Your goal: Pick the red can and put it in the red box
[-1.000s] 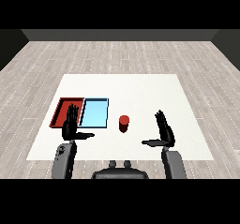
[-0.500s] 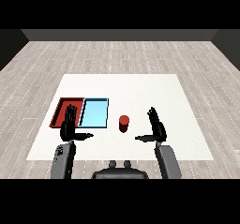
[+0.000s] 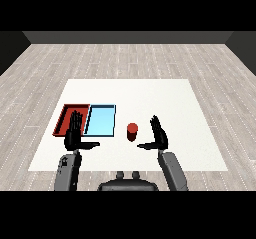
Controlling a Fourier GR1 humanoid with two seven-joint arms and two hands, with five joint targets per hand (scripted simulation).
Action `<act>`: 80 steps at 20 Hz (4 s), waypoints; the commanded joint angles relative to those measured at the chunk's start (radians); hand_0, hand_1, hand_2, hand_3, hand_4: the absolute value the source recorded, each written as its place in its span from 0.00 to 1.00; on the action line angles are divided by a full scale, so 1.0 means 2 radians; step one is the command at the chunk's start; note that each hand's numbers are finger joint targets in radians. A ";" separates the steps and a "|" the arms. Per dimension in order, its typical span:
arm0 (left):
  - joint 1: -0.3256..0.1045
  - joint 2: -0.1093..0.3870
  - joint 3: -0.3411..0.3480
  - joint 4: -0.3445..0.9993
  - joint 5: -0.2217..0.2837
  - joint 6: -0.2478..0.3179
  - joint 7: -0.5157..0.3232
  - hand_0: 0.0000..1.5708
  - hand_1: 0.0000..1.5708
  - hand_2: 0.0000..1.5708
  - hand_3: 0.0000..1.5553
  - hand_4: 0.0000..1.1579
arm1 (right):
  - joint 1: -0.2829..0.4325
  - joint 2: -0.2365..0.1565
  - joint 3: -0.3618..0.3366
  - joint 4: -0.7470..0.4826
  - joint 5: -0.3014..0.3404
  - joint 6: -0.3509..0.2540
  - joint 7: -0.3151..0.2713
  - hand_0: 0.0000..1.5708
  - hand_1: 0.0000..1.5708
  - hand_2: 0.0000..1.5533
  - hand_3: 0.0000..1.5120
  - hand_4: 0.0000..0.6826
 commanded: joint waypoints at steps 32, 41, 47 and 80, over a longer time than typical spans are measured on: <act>-0.031 0.006 0.012 0.057 0.014 -0.023 -0.032 0.00 0.00 0.00 0.00 0.00 | -0.158 0.000 0.118 0.243 -0.181 -0.095 -0.102 0.00 0.00 0.00 0.00 0.00; -0.010 -0.007 -0.007 -0.002 0.005 0.002 0.008 0.00 0.00 0.00 0.00 0.00 | -0.148 0.000 0.153 0.210 -0.187 -0.127 -0.089 0.00 0.00 0.00 0.00 0.00; 0.007 -0.001 -0.006 -0.020 0.008 -0.008 0.004 0.00 0.00 0.00 0.00 0.00 | -0.159 0.000 0.127 0.216 -0.181 -0.110 -0.068 0.00 0.00 0.00 0.00 0.00; 0.028 0.001 0.010 0.011 0.022 -0.028 -0.046 0.00 0.00 0.00 0.00 0.00 | -0.262 0.000 0.209 0.363 -0.240 -0.225 -0.086 0.98 0.98 0.95 0.94 0.84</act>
